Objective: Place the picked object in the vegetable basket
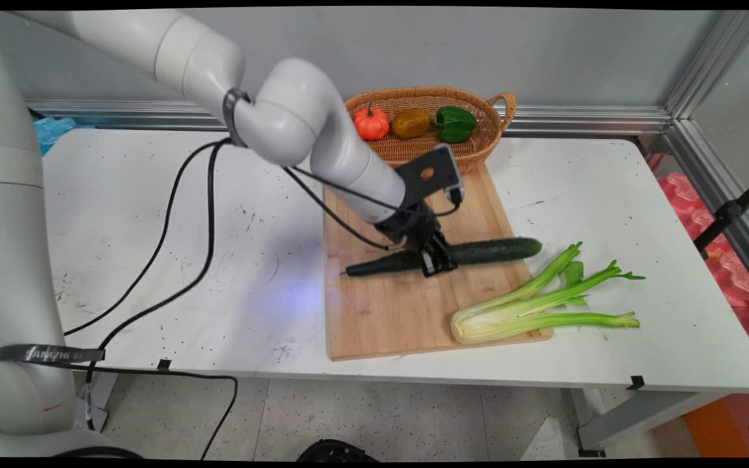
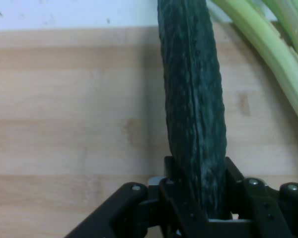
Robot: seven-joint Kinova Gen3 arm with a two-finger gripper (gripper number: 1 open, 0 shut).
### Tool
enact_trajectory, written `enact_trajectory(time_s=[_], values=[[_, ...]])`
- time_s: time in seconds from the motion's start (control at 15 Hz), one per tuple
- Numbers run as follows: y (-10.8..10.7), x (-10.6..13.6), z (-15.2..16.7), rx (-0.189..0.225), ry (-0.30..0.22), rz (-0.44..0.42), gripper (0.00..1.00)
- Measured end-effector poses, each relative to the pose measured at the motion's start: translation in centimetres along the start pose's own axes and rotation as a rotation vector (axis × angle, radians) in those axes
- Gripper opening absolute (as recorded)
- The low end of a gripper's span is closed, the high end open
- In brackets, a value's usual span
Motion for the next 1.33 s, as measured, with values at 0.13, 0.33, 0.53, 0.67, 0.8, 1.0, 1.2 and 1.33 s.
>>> enact_trajectory(time_s=[0.13, 0.33, 0.53, 0.67, 0.8, 1.0, 1.2, 1.33], values=[[-1.1, 1.2, -1.2, 0.002, 0.015, 0.018, 0.0], [-2.9, 3.0, -2.8, 0.01, 0.036, 0.036, 0.0], [-5.1, 5.1, -4.4, 0.025, 0.064, 0.054, 0.0], [-6.9, 6.6, -5.4, 0.04, 0.086, 0.065, 0.0], [-8.8, 7.8, -6.3, 0.057, 0.107, 0.073, 0.0], [-11.1, 8.8, -6.9, 0.076, 0.124, 0.087, 0.0], [-13.8, 9.2, -7.2, 0.093, 0.132, 0.11, 0.0], [-15.7, 9.1, -7.1, 0.102, 0.134, 0.128, 0.0]])
